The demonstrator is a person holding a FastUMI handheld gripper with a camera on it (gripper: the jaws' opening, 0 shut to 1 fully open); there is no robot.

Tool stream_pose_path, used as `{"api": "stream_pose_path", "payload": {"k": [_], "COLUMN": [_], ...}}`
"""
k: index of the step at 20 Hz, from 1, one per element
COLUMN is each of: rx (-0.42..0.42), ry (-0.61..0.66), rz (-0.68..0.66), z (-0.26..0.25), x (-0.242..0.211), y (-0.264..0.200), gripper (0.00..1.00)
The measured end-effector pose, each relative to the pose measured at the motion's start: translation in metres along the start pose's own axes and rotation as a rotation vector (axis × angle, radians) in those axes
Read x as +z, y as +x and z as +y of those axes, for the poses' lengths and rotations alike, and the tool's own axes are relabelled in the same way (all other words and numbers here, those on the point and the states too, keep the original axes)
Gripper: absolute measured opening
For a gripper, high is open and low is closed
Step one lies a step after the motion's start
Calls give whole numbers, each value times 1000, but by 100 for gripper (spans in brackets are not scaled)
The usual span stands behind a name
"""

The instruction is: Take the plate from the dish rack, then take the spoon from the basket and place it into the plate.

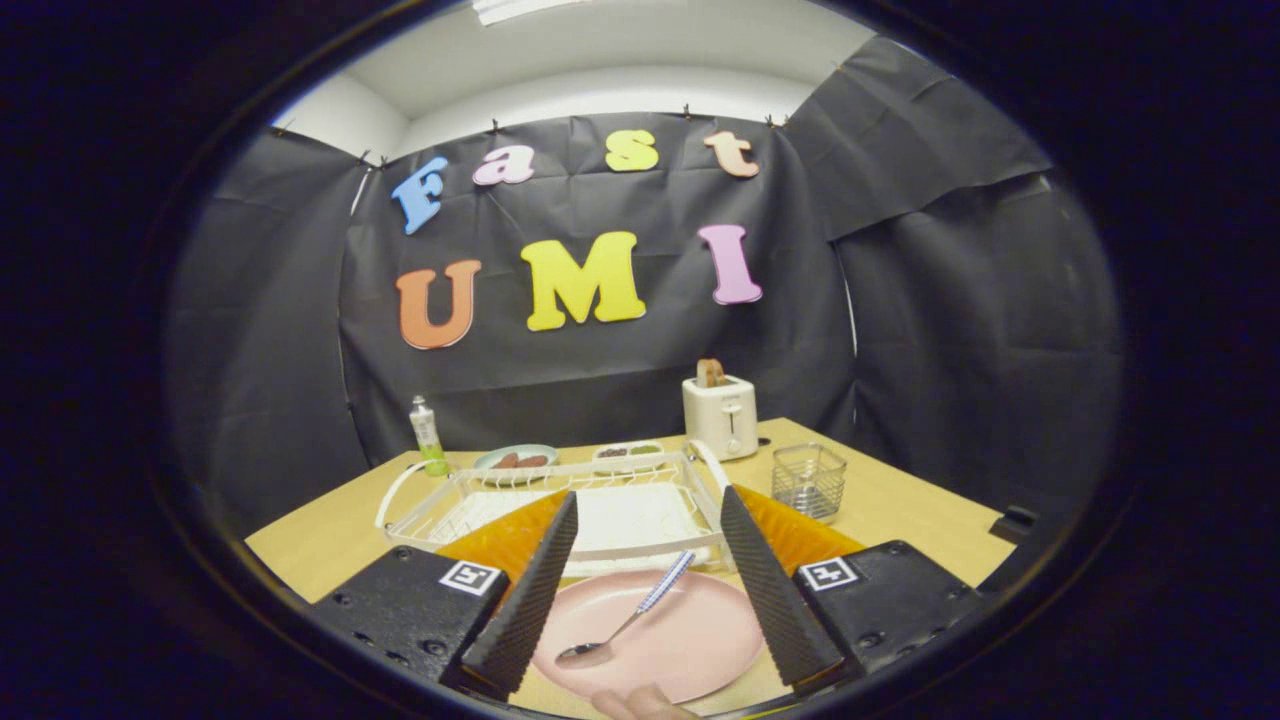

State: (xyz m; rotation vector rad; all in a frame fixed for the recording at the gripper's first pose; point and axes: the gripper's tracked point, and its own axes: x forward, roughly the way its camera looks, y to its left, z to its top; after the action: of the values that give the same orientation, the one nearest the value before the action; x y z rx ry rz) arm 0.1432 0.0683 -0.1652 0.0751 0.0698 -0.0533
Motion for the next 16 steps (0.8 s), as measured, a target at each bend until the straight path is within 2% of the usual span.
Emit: {"api": "stream_pose_path", "payload": {"k": [3, 11, 16], "rx": [10, 55, 65], "ry": [-68, -94, -139], "rz": [-6, -64, -66], "z": [-5, -6, -7], "x": [21, 77, 76], "y": [-24, -98, -134], "gripper": [99, 100, 100]}}
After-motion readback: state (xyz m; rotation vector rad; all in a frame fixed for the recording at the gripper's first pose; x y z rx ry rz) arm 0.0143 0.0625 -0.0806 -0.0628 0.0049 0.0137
